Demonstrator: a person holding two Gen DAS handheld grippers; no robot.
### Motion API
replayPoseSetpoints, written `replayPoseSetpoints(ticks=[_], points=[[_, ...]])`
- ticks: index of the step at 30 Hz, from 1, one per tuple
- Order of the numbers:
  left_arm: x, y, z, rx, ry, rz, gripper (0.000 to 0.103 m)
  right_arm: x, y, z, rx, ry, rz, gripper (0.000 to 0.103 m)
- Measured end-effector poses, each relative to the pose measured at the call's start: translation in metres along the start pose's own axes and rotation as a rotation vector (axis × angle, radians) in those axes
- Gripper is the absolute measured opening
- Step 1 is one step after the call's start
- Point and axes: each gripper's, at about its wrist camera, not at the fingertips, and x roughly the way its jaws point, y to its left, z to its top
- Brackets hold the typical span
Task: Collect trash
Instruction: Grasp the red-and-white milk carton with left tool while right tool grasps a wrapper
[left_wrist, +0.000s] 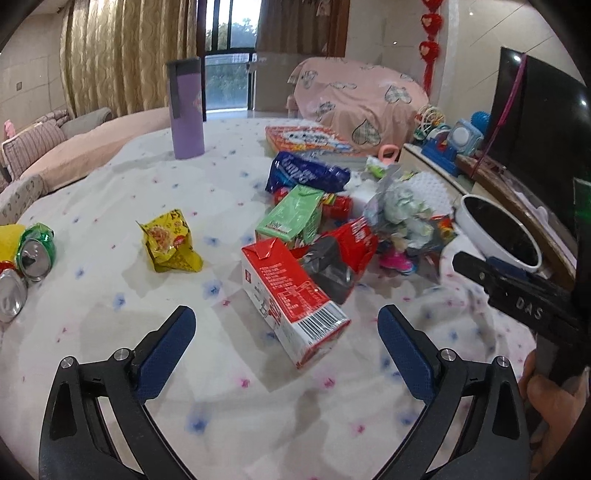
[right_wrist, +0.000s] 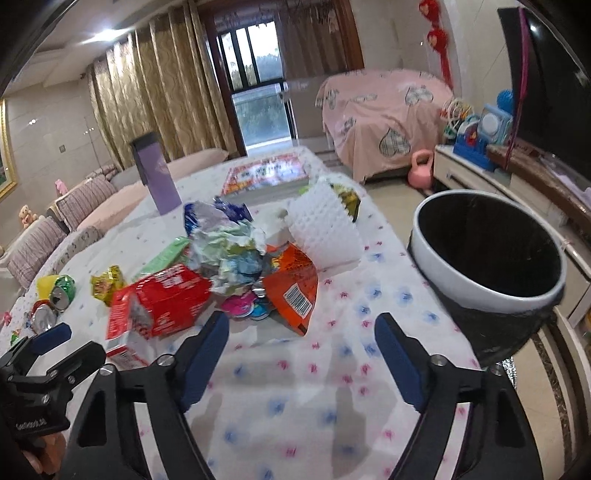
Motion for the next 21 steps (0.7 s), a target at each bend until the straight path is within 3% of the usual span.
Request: replayPoseSetpoints(ticks=[2,5,7,8,10,11,12,15,21], points=[[0.012,0.003,0.000,-0.010,0.027,0.002,0.100,0.013,0.000,0.004,0.000,0.021,0.006,0.072],[0.023,0.006,0.001,-0.025,0.057,-0.001,0.091,0.031,-0.002,0.009,-0.028,0.069,-0.022,0.070],[0.027,0.008,0.001,-0.028,0.075,-0.008,0.075,0.042,-0.004,0.012,-0.039,0.093,-0.039,0.065],[0.029,0.009,0.000,-0.027,0.085,-0.015,0.069,0.046,-0.006,0.013,-0.040,0.105,-0.045,0.057],[0.032,0.011,-0.001,-0.030,0.106,-0.033,0.040,0.051,-0.008,0.014,-0.036,0.113,-0.039,0.037],[0.032,0.012,-0.003,-0.031,0.110,-0.042,0.038,0.051,-0.009,0.015,-0.032,0.114,-0.035,0.017],[0.030,0.014,-0.005,-0.031,0.105,-0.044,0.037,0.051,-0.011,0.015,-0.033,0.116,-0.036,0.006],[0.019,0.015,-0.009,-0.026,0.077,-0.051,0.034,0.043,-0.015,0.013,-0.025,0.092,-0.024,0.001],[-0.011,0.009,-0.012,-0.001,0.004,-0.092,0.033,0.018,-0.017,0.007,-0.020,0.055,-0.005,0.001]])
